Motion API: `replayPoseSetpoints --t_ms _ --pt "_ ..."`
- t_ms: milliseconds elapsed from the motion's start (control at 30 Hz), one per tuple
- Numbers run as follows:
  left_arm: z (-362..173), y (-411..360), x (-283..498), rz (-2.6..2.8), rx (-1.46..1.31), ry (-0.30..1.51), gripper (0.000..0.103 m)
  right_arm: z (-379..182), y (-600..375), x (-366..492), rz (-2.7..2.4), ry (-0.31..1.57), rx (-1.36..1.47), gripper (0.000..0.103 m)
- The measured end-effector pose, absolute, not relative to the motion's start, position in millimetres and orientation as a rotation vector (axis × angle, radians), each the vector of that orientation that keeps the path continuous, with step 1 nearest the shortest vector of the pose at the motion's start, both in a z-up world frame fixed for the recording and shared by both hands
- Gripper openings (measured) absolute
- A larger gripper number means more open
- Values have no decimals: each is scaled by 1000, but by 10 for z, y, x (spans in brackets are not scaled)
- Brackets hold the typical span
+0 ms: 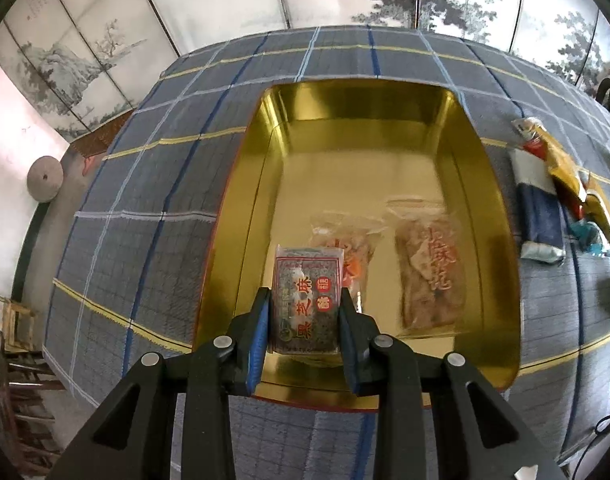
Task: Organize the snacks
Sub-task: 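Carry the square packet into the gold tin and open the left tool, then carry the dark snack bag over the gold tin and lower it with the right tool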
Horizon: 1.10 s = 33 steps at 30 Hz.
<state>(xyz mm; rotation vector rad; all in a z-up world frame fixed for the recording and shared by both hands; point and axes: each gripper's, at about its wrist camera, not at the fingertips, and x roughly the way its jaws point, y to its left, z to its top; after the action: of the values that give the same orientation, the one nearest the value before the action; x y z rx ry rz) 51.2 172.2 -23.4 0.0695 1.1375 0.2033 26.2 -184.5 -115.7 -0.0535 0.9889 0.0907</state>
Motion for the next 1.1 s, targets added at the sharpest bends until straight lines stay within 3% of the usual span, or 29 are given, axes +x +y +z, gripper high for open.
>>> replayPoseSetpoints --t_ms 467,667,1100 --pt "-280 1734 504 207 127 1129 32 -1081 -1822 247 58 981 -26 27" --pt "-249 1732 492 207 124 1116 47 -995 -1751 215 75 965 -16 27" --pt "-152 1712 430 193 112 1071 59 -819 -1478 172 136 922 -33 27"
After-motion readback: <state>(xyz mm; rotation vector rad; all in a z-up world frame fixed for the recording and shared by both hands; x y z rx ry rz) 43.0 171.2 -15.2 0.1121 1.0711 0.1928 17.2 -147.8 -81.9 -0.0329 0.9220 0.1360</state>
